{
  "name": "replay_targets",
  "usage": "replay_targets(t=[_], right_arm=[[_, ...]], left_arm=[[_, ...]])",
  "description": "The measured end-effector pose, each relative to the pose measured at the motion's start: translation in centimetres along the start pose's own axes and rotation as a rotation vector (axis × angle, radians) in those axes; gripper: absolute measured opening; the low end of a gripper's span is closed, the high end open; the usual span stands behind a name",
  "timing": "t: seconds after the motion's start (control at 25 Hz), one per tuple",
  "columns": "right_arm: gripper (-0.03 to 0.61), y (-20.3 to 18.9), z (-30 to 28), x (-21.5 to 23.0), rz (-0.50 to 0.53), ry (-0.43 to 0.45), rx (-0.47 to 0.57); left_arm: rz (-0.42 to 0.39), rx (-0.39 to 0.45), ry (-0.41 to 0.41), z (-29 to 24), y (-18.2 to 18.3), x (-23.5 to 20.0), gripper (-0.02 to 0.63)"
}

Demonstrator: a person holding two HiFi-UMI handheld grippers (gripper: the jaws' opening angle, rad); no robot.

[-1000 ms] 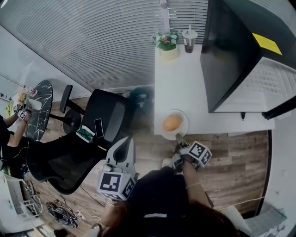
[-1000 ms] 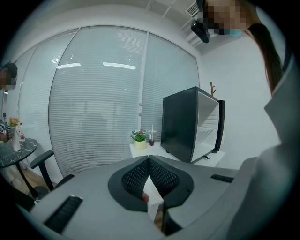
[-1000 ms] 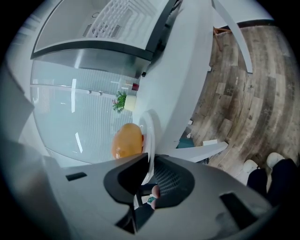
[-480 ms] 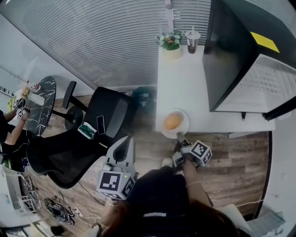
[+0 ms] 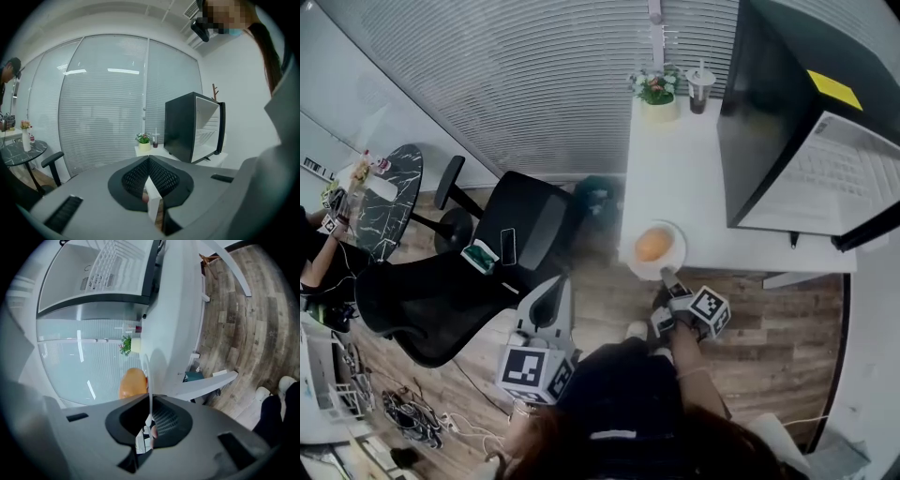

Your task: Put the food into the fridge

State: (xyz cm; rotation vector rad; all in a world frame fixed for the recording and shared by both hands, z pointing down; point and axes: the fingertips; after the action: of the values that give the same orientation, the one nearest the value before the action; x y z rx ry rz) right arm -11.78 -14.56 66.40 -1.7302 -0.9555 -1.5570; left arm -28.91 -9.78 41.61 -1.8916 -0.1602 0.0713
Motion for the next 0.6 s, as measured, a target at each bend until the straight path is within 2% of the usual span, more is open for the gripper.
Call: replay_targets(t=[0.6], right_arm=[[0.012,0.6,3.1,-3.5,0.044,0.071,-0.068]], left_arm=[[0.061,0.035,0.032,3.7,-0.2,3.2,0.005]])
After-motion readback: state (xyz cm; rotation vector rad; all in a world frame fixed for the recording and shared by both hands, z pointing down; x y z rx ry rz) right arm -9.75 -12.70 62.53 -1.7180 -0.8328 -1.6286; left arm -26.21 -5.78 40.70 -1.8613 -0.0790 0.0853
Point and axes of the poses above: the fingertips, and each gripper's own axes: z backward along the fingers, x to its right, y out of its top, and after that the axes turned 10 degrees about y, right-handed
